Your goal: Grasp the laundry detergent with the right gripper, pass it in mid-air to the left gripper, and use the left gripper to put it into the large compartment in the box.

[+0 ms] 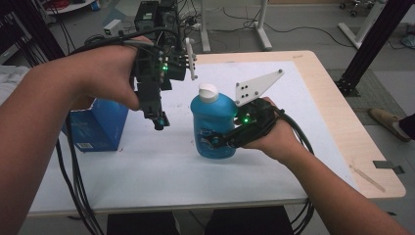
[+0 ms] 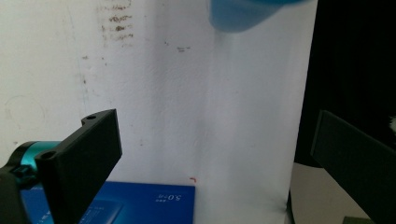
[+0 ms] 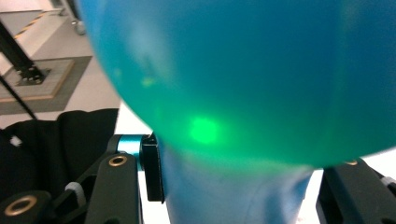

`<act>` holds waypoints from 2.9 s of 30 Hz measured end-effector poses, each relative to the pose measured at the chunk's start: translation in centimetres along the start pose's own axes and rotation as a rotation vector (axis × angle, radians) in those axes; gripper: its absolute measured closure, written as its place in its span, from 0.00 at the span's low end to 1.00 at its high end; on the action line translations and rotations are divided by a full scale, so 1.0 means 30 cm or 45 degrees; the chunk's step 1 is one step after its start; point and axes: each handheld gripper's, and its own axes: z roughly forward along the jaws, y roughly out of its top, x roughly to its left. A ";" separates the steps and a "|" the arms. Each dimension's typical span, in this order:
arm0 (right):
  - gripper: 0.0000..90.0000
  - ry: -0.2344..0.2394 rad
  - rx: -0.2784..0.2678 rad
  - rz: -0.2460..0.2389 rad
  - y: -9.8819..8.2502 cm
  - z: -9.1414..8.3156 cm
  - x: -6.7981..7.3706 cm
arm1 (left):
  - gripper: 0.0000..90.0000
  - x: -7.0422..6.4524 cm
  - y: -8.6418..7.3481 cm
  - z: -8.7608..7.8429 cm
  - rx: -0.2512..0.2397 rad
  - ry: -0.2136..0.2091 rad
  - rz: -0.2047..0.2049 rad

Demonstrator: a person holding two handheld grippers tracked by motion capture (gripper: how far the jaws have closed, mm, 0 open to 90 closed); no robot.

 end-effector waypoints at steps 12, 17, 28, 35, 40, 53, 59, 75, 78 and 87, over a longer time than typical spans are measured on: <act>0.51 0.111 0.017 -0.050 0.053 0.083 0.009 | 0.02 -0.029 0.042 -0.003 0.012 -0.021 0.021; 0.51 0.136 0.027 -0.059 0.072 0.116 0.005 | 0.02 -0.041 0.051 -0.007 0.013 -0.025 0.023; 0.51 0.167 0.018 -0.053 0.104 0.163 0.002 | 0.02 -0.067 0.081 -0.010 0.045 -0.026 0.043; 0.51 0.175 0.006 -0.057 0.120 0.168 0.003 | 0.02 -0.068 0.086 -0.002 0.066 -0.030 0.008; 0.51 0.171 0.011 -0.055 0.119 0.168 0.000 | 0.06 -0.063 0.086 0.008 0.097 -0.049 -0.006; 0.51 0.173 0.005 -0.039 0.117 0.169 -0.004 | 0.18 -0.064 0.093 0.003 0.086 -0.026 -0.016; 0.51 0.158 0.001 -0.048 0.118 0.167 -0.004 | 0.23 -0.066 0.095 0.001 0.084 -0.011 -0.007; 0.51 0.173 -0.005 -0.039 0.121 0.168 0.002 | 0.36 -0.069 0.102 0.005 0.099 -0.014 -0.018; 0.51 0.172 -0.004 -0.035 0.121 0.168 0.002 | 0.38 -0.069 0.103 0.005 0.103 -0.020 -0.016; 0.51 0.175 -0.011 -0.038 0.121 0.165 0.003 | 0.44 -0.077 0.105 0.001 0.105 -0.009 -0.027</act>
